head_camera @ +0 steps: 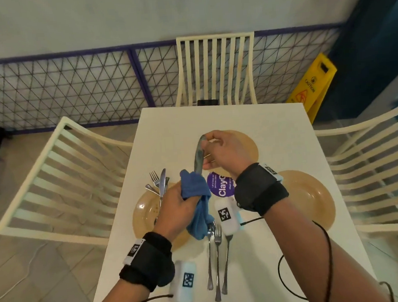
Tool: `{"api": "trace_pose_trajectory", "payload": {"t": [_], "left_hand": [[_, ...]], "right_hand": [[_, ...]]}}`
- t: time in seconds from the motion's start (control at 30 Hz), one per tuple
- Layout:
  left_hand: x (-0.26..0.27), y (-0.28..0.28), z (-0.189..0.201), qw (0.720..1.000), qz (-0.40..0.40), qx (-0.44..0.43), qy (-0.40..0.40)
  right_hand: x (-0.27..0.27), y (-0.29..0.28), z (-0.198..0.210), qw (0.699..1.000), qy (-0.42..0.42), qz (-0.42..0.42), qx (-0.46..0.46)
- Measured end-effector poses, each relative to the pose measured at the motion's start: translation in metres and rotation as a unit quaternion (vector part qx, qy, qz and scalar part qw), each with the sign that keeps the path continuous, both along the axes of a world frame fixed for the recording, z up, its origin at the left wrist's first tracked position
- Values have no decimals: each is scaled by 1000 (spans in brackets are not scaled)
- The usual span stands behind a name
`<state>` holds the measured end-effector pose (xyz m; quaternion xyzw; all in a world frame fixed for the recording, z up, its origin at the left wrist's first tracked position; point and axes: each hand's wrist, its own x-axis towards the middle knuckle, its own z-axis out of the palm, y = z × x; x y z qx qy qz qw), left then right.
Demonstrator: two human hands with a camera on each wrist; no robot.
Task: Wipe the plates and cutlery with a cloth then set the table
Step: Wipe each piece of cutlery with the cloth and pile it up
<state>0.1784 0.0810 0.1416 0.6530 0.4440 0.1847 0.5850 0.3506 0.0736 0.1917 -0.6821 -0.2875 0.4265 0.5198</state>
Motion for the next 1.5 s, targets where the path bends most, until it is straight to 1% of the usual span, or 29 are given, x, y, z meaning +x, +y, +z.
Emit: {"api": "trace_pose_trajectory", "payload": {"t": [0.07,0.17,0.23,0.3,0.33,0.4,0.43,0.5,0.57,0.6,0.67,0.73,0.83,0.93,1.0,1.07,1.1,1.17,1.23,1.3,1.33,1.37,1.43,1.5], "left_hand": [[6,6,12,999,23,18,-22],[10,13,21,999,18,41,-25],[9,14,19,999,23,29,-25],[8,14,18,998,42,6,-47],[7,14,18,996,59,-9,-63],[6,15,22,991,95,-33,-87],[5,16,22,989,112,-39,-91],[6,17,22,985,135,-45,-101],[8,13,22,982,142,-53,-112],[9,10,21,981,143,-59,-118],[9,2,19,977,147,-78,-131],[11,-1,16,972,161,-96,-139],[15,4,16,969,176,-100,-143],[19,7,18,976,142,-87,-140],[21,3,17,983,110,-76,-129],[23,-3,15,987,92,-72,-113],[24,-6,12,987,86,-78,-109],[25,-12,9,986,86,-93,-108],[25,-12,11,982,110,-101,-117],[24,-3,14,975,139,-104,-137],[23,4,15,970,155,-109,-149],[22,11,17,965,171,-118,-162],[21,17,17,959,177,-129,-178],[21,13,12,962,155,-134,-180]], "right_hand": [[-5,-4,-1,1000,-5,21,7],[-11,-11,-4,998,-45,33,25],[-10,-17,-2,996,-65,39,38],[-6,-33,-3,995,-85,37,47],[-4,-43,-5,996,-78,30,44],[-6,-65,-19,999,-39,26,6],[-11,-77,-29,998,-21,46,-27],[-25,-97,-47,988,30,128,-76],[-38,-110,-59,974,97,188,-76],[-41,-114,-65,970,119,199,-68],[-42,-118,-68,969,129,203,-50],[-39,-120,-69,973,108,203,-39],[-34,-125,-69,982,45,181,-39],[-31,-125,-74,986,-50,146,-58],[-32,-122,-74,981,-105,147,-71],[-33,-120,-70,974,-138,163,-74],[-34,-120,-66,973,-140,171,-70],[-36,-121,-60,976,-113,178,-57],[-37,-124,-57,983,-59,170,-36],[-37,-129,-55,988,3,154,-19],[-36,-131,-53,988,21,150,-15],[-36,-133,-50,988,28,148,-10],[-35,-133,-42,989,16,147,-2],[-33,-129,-39,989,-34,146,-8]]}}
